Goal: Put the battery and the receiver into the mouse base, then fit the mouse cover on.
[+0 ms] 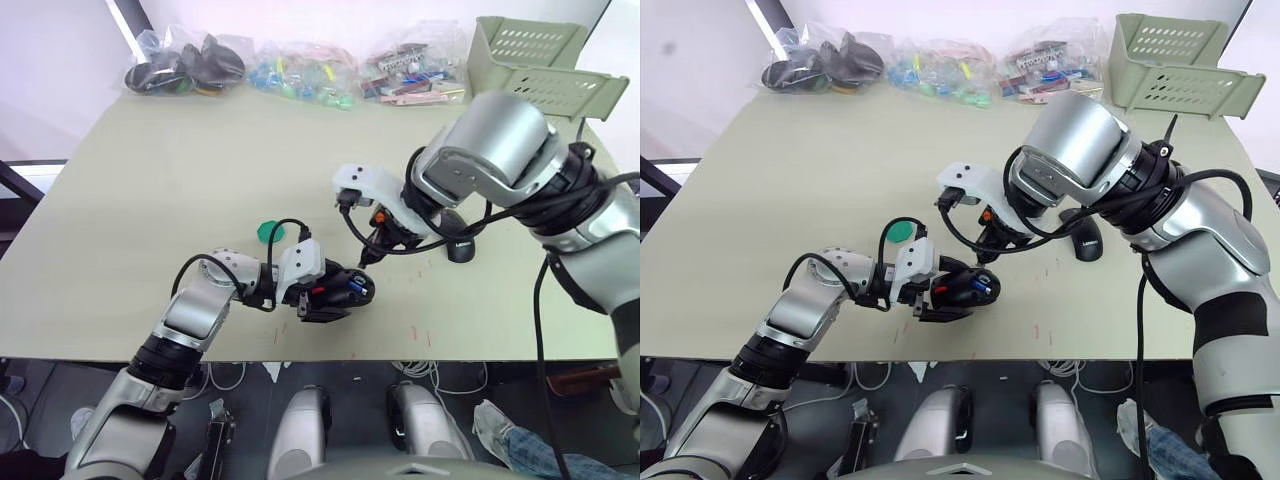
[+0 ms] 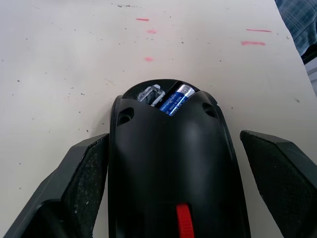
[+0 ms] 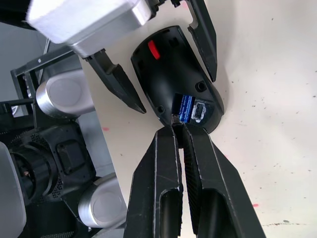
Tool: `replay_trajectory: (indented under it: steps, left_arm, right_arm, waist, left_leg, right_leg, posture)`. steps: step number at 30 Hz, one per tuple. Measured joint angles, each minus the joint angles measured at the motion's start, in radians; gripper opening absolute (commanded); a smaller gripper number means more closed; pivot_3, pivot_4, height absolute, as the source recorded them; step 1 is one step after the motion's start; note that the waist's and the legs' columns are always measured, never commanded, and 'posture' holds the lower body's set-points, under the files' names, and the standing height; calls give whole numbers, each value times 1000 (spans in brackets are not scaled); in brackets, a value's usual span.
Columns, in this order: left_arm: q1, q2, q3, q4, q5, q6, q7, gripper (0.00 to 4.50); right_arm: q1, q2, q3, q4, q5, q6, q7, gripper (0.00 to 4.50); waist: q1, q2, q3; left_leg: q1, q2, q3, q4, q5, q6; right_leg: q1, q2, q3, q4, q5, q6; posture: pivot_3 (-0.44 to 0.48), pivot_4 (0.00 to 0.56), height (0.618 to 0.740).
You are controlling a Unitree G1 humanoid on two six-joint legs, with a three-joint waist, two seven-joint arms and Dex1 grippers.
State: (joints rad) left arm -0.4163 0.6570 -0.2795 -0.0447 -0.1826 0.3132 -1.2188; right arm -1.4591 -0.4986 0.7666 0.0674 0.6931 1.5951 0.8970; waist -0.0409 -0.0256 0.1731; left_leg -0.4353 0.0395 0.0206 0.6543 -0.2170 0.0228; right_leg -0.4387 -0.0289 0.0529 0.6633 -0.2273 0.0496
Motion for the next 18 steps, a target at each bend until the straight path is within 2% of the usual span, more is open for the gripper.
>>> replay_trajectory:
  steps: [11,14,15,18]
  left_arm:
    - [-1,-10,-5,47,26,-62,3,4398]
    - [-3,-14,-4,57,26,-73,4,3678]
    - [-4,-15,-4,58,28,-76,6,3197]
    - [-5,-15,-4,58,32,-80,5,2987]
  right_arm:
    - [46,36,0,30,-45,7,-34,0]
    - [56,38,0,32,-56,8,-37,0]
    - [56,40,-2,32,-57,9,-38,0]
    - [56,48,-12,32,-59,11,-43,0]
  waist:
    - [0,0,0]
    - [0,0,0]
    - [0,0,0]
    - [0,0,0]
  left_leg:
    - [0,0,0,0,0,0]
    - [0,0,0,0,0,0]
    - [0,0,0,0,0,0]
    - [0,0,0,0,0,0]
  right_leg:
    - [0,0,0,0,0,0]
    - [0,0,0,0,0,0]
    - [0,0,0,0,0,0]
    - [0,0,0,0,0,0]
  posture:
    - [0,150,740]
    - [0,150,740]
    - [0,150,740]
    - [0,150,740]
